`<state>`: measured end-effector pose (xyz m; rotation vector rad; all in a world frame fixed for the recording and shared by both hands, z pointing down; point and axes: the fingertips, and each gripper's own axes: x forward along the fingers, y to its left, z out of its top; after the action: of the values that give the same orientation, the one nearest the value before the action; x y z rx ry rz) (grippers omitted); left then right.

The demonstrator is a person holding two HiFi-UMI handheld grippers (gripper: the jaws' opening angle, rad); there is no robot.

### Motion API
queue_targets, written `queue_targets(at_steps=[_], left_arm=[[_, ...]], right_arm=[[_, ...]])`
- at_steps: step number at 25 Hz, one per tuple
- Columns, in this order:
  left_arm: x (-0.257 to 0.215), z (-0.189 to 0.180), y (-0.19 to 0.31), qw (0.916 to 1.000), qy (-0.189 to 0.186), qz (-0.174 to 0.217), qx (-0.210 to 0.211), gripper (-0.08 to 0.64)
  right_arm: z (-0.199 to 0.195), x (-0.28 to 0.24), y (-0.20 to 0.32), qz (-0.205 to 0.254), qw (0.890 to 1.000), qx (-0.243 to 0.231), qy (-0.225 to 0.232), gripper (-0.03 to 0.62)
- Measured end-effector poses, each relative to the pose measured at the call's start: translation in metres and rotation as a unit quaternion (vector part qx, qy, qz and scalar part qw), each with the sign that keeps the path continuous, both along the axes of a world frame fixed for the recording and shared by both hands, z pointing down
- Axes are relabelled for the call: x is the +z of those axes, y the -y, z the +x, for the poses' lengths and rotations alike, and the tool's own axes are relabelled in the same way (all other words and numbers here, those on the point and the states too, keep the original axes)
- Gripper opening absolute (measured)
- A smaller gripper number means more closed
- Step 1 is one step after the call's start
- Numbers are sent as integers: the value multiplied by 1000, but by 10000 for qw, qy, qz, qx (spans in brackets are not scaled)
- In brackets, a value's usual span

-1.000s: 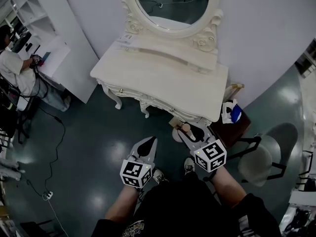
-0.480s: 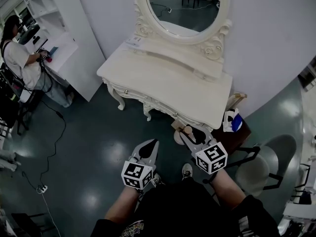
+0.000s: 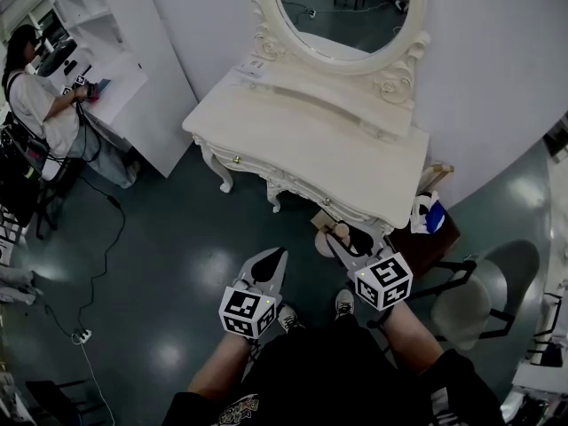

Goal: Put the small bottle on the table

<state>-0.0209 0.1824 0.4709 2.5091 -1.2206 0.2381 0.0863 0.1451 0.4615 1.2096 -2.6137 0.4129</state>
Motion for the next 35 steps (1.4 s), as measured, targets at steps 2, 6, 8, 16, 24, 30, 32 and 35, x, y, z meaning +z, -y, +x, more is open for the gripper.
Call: queue_targets(at_steps=[2,6,8,16,24,30,32,35], left_arm=[[1,-5,0,10000,-4,-7,25,0],[4,-17,2,10000,-29,-30,50,0],[7,-21,2,10000,-49,-46,65,0],[14,-42,5,9999,-101,-77,98,0],[11,-61,3,9998,-103,-30,157,0],[13,-71,2,9999,-131,-54,87,0],[14,-71,2,9999,-126,-71,79,0],[15,-71,5,9999,-112,-78,52,0]], right_arm=[[-5,1,0,-15,10000,13,-9,169],[-17,4,0,-43,10000,55,-27,169],[-21,6,1,-57,9999,77,-38,169],[-42,13,1,-106,9998,123,-90,169],[-61,12,1,-97,9997,202,-64,169],[-68,10,2,-84,9998,188,-44,169],[-69,10,4,-93,9998,162,-44,169],[-70,12,11,-103,9999,132,-34,169]])
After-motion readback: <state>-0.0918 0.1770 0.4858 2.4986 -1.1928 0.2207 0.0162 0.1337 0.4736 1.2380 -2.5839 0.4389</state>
